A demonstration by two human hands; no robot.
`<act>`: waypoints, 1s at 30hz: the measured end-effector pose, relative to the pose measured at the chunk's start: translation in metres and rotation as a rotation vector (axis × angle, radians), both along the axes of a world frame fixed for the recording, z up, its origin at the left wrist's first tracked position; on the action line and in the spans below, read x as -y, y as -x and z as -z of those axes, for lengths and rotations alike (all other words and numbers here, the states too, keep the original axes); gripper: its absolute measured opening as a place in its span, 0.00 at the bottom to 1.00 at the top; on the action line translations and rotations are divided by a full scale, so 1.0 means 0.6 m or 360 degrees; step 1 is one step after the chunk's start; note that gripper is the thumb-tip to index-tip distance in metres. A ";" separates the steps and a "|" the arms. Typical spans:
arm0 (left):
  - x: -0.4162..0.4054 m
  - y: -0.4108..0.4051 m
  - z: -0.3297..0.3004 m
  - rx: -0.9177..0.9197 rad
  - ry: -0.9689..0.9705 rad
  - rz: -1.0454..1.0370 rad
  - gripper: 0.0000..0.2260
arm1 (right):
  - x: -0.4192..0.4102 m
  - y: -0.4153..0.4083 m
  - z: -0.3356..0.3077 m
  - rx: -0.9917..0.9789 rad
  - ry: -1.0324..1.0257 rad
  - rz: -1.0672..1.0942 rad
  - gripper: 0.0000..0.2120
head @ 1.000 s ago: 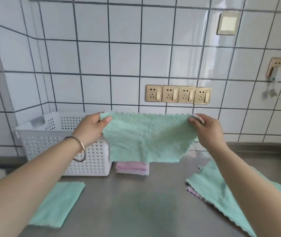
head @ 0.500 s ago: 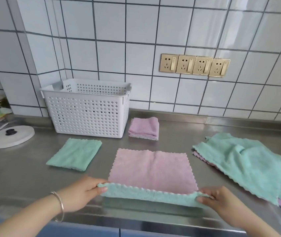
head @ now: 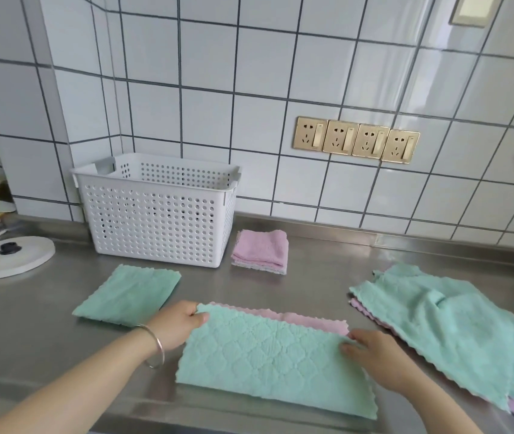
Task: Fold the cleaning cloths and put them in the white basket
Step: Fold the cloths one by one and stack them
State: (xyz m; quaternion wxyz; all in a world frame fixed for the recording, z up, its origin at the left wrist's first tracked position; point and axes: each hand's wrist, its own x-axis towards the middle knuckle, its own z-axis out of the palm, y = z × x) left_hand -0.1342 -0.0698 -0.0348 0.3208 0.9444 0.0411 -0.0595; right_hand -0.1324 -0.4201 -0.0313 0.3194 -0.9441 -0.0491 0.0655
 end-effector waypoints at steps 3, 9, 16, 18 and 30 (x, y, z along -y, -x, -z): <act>0.022 -0.028 0.010 0.0067 -0.0140 -0.0140 0.16 | -0.010 -0.029 0.010 0.0001 0.0068 0.0085 0.17; 0.042 -0.062 0.023 -0.0067 -0.0240 -0.0256 0.19 | -0.021 -0.064 0.023 0.0029 0.0088 0.0211 0.18; 0.044 -0.083 0.030 -0.0140 -0.0393 -0.0290 0.18 | -0.026 -0.093 0.047 0.0050 0.0185 0.0327 0.19; 0.045 -0.087 0.032 -0.0149 -0.0402 -0.0302 0.19 | -0.027 -0.099 0.049 0.0041 0.0216 0.0356 0.18; 0.063 -0.075 0.034 0.0215 -0.0855 -0.0350 0.12 | -0.040 -0.088 0.040 0.0087 0.0044 0.0762 0.14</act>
